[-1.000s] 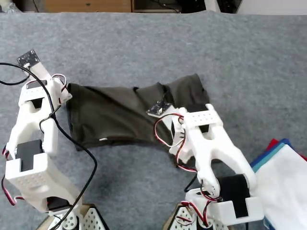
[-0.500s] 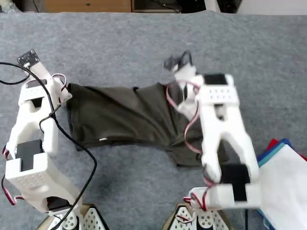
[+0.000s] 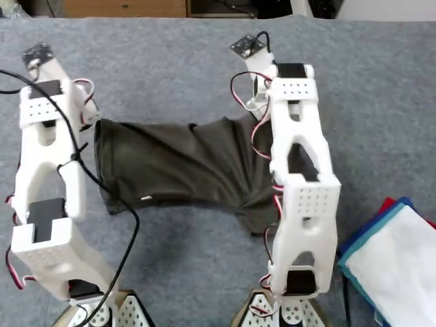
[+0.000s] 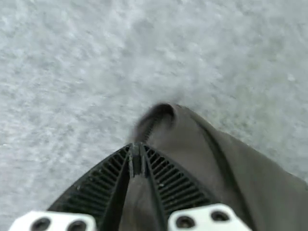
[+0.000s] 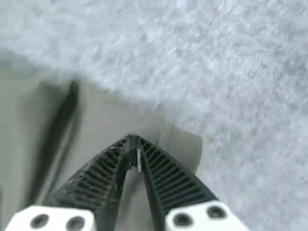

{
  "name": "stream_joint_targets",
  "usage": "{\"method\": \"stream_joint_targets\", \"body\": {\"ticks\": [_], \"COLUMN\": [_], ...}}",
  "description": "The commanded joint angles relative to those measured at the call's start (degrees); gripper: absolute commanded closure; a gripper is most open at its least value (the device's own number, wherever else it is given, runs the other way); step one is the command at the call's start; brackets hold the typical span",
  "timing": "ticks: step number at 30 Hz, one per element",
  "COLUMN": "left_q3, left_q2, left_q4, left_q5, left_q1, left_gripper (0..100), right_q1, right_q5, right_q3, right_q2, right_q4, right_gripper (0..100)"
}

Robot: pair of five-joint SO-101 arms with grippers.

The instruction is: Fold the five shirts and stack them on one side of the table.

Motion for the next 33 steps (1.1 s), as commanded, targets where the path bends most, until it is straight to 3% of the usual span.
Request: {"method": "stream_joint_targets", "body": {"ticks": [1,9,17,27,33], "left_q3": [-3.43,-10.90,-25.58,-29.54,-29.54], "left_q2": [-0.66,14.90,28.53,34.15,34.15], "left_q4": [-0.09,-0.26,6.77,10.99,15.38], "left_q5": [2.02,3.69,3.60,0.09,-0.18], "left_q1": [3.52,5.10,4.04,-2.20,-2.11], "left_gripper": [98,98,98,98,98], "right_q1": [1.71,3.74,7.16,9.45,8.13], "right_q5": [-1.76,-2.90,-2.29,3.43,3.52], "right_q3": [-9.89,-23.08,-28.70,-37.85,-43.91], "right_q2": [4.79,12.09,19.03,25.36,28.09], "right_q4": [0.53,6.51,6.86,5.54,5.98], "right_gripper": [99.2,99.2,99.1,99.1,99.1]}}
